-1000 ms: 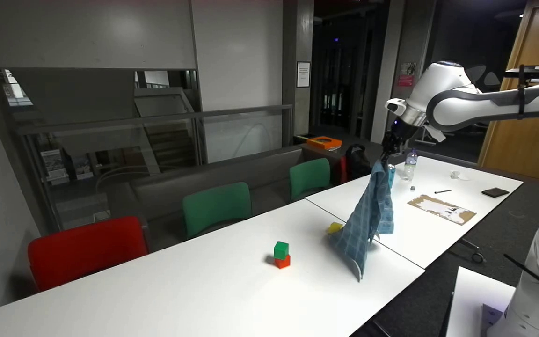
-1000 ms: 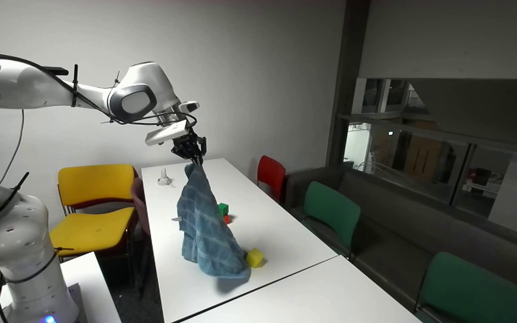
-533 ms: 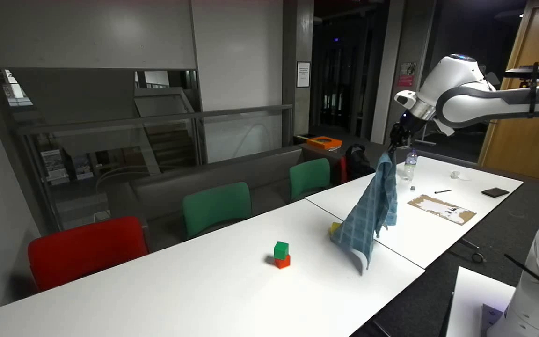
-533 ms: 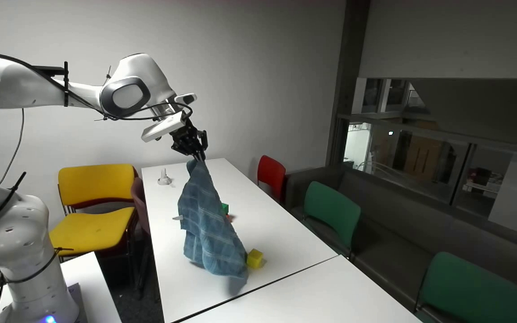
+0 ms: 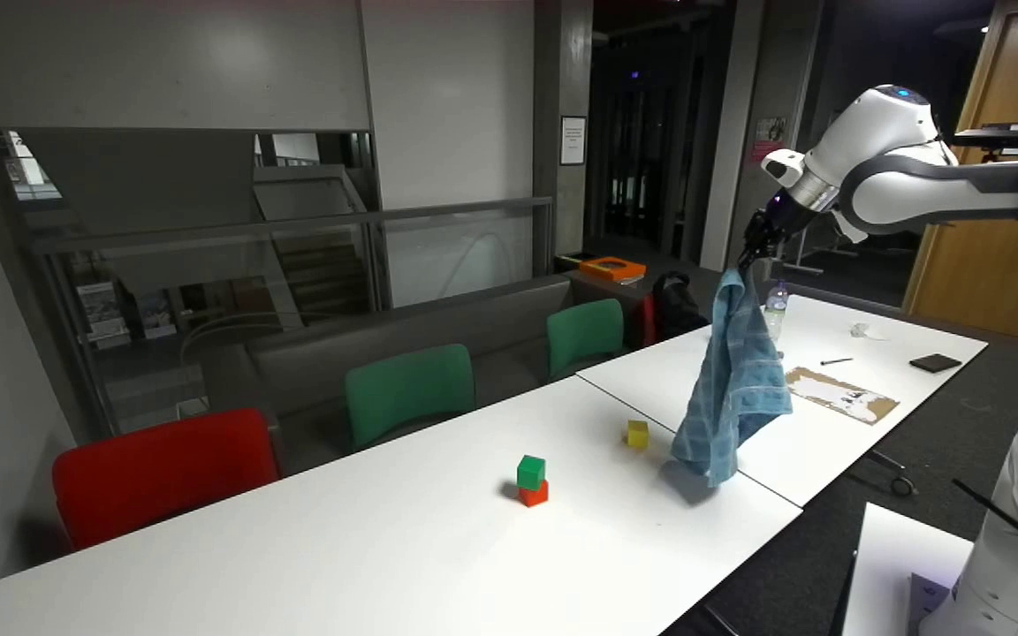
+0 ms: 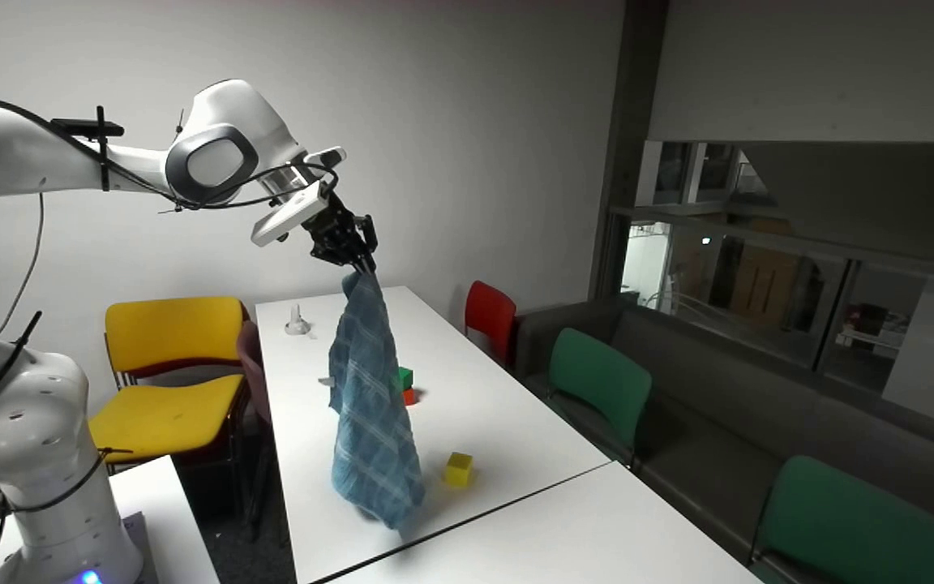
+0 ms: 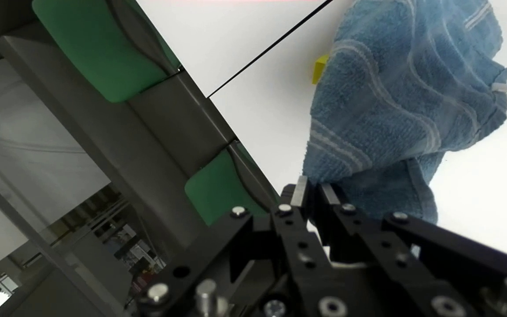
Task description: Pull the blue towel from underneath the yellow block, place the towel over the yellow block
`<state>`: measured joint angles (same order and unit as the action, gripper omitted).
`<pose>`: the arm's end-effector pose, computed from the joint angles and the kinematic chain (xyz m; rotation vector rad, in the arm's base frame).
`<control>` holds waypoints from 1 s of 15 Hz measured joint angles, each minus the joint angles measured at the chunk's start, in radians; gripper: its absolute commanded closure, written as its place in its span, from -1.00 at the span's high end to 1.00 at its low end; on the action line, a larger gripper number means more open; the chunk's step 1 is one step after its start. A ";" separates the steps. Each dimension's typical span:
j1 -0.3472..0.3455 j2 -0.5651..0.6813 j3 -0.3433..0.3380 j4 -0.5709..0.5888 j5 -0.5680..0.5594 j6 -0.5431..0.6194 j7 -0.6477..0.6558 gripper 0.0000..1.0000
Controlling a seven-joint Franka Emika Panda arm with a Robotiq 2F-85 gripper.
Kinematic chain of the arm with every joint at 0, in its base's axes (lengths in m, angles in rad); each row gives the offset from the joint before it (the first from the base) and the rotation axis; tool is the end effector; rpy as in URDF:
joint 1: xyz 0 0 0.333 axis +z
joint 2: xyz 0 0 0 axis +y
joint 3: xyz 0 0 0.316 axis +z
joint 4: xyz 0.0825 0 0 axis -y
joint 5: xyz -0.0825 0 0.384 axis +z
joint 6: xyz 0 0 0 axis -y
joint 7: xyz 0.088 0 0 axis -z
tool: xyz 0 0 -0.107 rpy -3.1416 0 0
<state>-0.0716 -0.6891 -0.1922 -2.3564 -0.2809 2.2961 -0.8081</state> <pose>0.3710 -0.1272 0.6340 2.4934 0.8645 0.6409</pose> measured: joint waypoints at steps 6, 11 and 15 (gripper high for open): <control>0.002 0.011 -0.030 -0.002 0.005 0.051 0.000 -0.97; 0.009 0.067 -0.043 -0.002 0.022 0.089 0.008 -0.97; 0.021 0.148 -0.052 0.000 0.048 0.102 0.008 -0.97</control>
<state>-0.0508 -0.5412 -0.2447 -2.3564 -0.2325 2.3978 -0.8002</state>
